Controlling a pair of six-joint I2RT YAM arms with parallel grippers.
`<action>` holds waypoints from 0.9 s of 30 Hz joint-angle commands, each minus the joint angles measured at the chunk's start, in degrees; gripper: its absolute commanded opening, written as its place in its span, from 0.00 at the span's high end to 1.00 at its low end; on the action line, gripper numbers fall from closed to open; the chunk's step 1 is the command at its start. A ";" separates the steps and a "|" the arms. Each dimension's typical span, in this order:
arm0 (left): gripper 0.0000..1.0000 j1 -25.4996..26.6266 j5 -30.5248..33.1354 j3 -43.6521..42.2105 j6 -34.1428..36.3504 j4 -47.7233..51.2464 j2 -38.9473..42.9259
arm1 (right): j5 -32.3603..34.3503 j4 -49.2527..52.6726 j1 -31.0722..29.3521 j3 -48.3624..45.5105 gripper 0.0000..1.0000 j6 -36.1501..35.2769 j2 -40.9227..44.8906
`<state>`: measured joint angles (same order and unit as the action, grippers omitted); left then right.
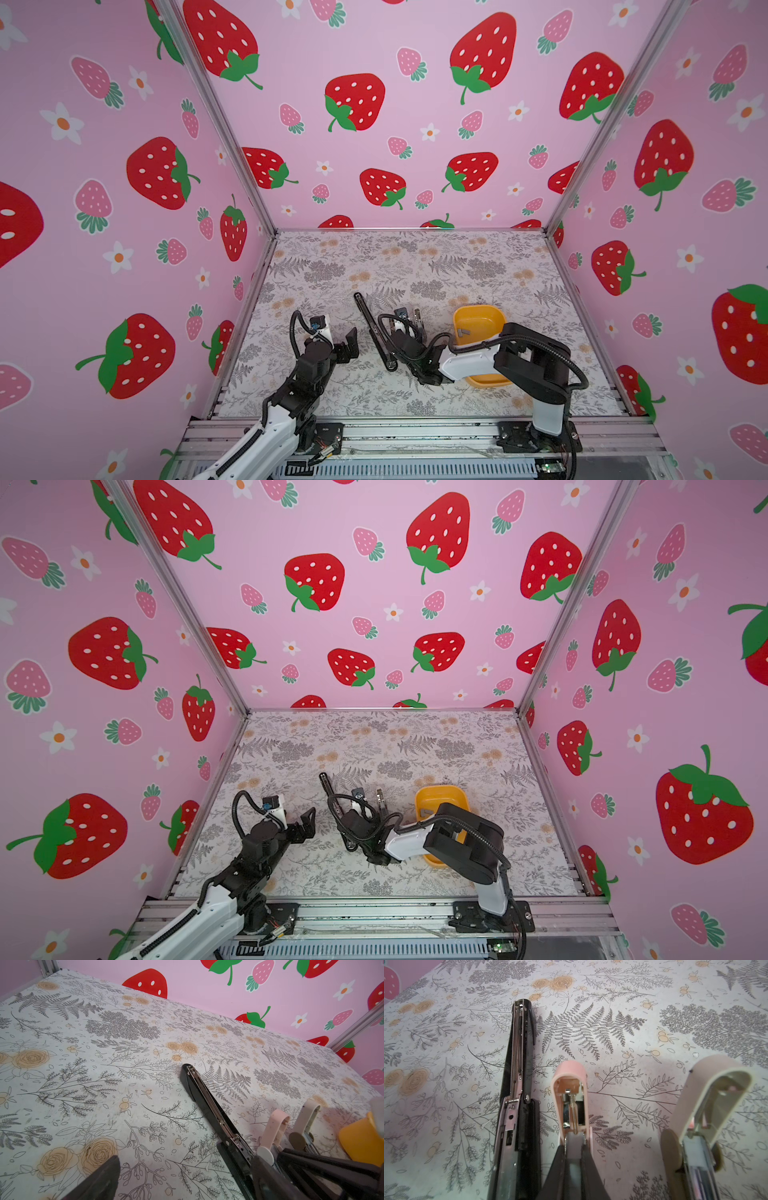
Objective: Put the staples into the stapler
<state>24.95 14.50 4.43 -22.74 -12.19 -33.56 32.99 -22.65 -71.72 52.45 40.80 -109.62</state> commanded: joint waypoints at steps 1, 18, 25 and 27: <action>0.01 -0.16 0.66 1.43 -0.28 -1.09 0.33 | 1.20 0.07 0.18 -0.59 0.93 1.28 -0.26; 0.01 -0.17 0.70 1.44 -0.32 -1.09 0.33 | 1.81 0.33 -0.43 -1.12 0.93 1.04 -0.91; 0.01 -0.17 0.63 1.31 -0.35 -1.08 0.34 | 1.90 0.35 -0.61 -1.07 0.93 0.58 -1.06; 0.01 -0.16 0.70 1.34 -0.29 -1.14 0.34 | 2.12 0.33 -0.70 -1.03 0.93 -0.21 -0.75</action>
<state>24.95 14.50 4.43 -22.74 -12.19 -33.56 33.61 -22.65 -72.12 52.31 40.77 -109.65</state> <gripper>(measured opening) 0.990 0.134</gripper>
